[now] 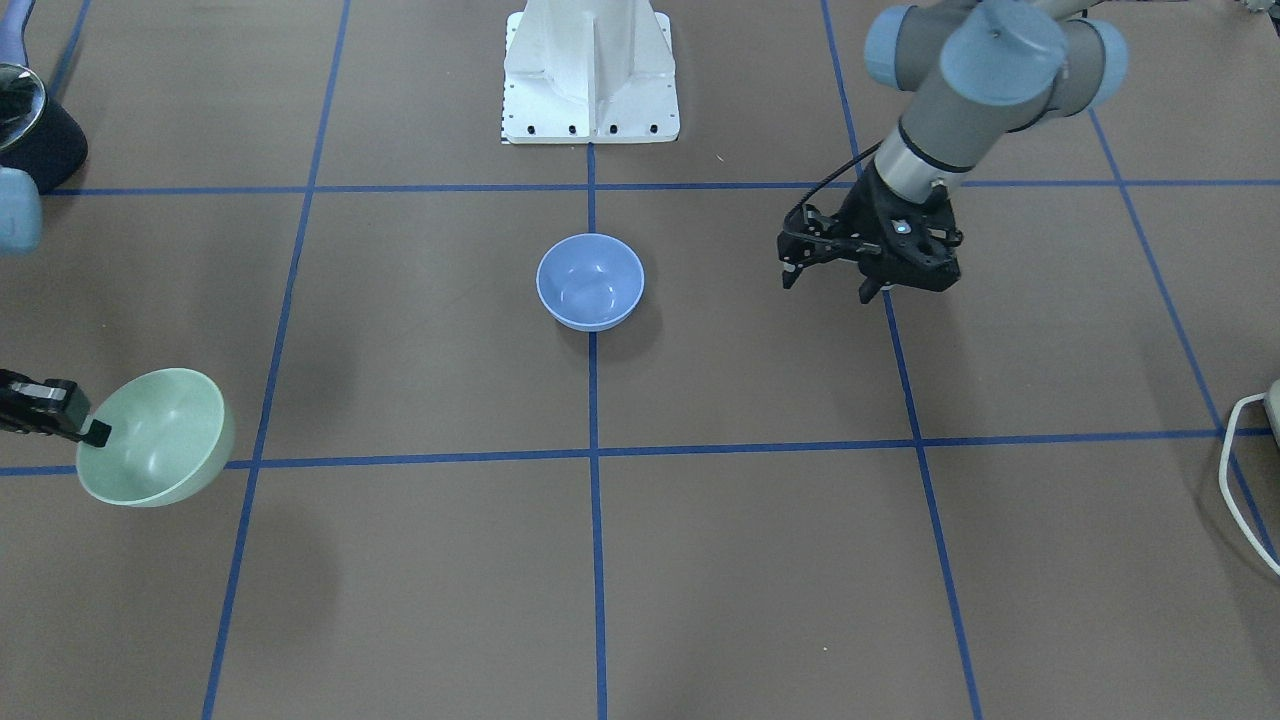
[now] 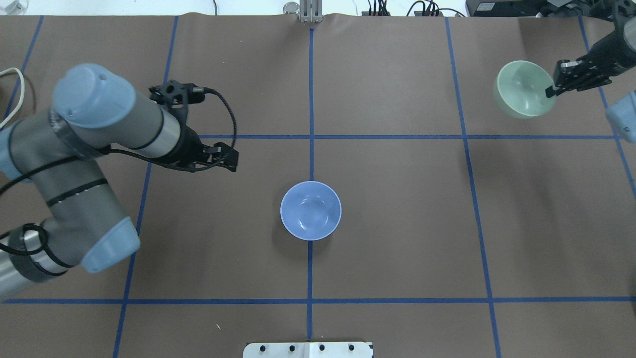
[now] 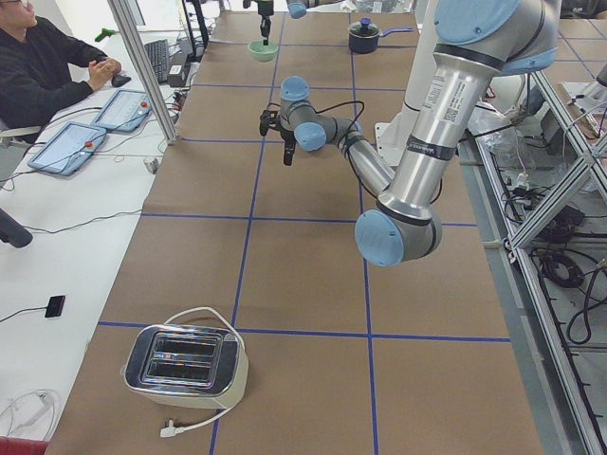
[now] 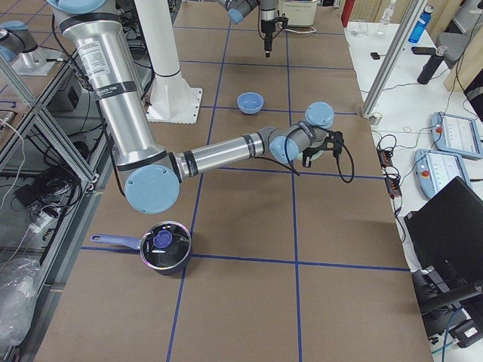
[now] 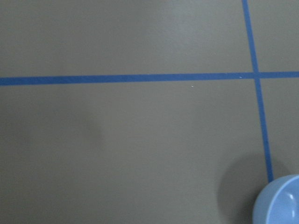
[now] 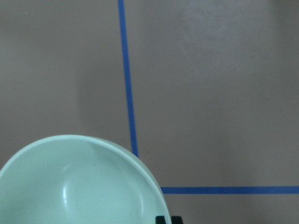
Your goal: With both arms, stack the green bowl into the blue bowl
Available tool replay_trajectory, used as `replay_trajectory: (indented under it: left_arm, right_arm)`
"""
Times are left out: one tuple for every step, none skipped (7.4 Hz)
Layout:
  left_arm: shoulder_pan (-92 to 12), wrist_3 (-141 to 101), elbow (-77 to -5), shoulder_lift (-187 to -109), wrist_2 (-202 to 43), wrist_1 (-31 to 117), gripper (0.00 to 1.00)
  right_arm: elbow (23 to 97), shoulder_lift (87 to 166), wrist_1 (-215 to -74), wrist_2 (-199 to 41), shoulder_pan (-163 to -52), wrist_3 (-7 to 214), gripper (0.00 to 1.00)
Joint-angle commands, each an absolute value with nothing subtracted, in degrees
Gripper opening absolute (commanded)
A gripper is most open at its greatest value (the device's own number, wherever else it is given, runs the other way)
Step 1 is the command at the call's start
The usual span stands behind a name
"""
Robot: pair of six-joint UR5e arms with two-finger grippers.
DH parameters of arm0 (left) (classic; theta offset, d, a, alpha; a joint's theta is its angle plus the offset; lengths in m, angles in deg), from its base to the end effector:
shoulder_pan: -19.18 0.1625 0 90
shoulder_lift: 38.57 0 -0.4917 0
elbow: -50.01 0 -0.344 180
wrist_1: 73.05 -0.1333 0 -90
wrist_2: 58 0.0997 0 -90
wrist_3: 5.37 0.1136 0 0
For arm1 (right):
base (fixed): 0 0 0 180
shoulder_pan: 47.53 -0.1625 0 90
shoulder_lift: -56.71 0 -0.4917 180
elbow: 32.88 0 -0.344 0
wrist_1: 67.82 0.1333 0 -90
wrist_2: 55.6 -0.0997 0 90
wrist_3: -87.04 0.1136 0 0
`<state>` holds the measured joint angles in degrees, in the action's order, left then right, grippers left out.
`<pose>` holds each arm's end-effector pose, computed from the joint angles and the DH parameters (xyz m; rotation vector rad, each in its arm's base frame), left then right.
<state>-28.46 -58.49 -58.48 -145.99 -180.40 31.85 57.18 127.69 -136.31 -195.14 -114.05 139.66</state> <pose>0.3259 -0.4649 0.4132 0.1890 0.9904 0.0790 -0.1997 -0.5773 0.5060 0.0122 -1.0566 0.1544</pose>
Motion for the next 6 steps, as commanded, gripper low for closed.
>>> replay_trajectory:
  left_arm:
    - [-38.52,-47.00,-58.28,-137.92,-187.43,36.17,0.97]
    - [-42.48,-41.72,-57.75,-135.80,-190.33,36.29,0.97]
    - [-45.65,-37.58,-57.75,-133.52,-190.97,36.29,0.97]
    - [-48.81,-34.23,-57.05,-132.36,-193.15,36.29,0.97]
    - [-52.94,-30.28,-55.56,-131.83,-197.00,36.29,0.97]
    - [-56.46,-27.55,-55.29,-130.34,-198.87,36.29,0.97]
  right_arm:
    - [64.22,125.81,-136.64,-190.01,-106.54,152.90,0.00]
    - [65.81,124.31,-137.86,-187.90,-103.89,155.83,0.00]
    - [68.35,124.21,-139.87,-185.62,-101.17,157.34,0.00]
    - [69.94,123.95,-141.20,-183.24,-98.53,159.35,0.00]
    - [70.91,123.60,-141.39,-181.04,-95.89,161.46,0.00]
    - [71.10,122.99,-141.48,-180.41,-94.74,162.79,0.00]
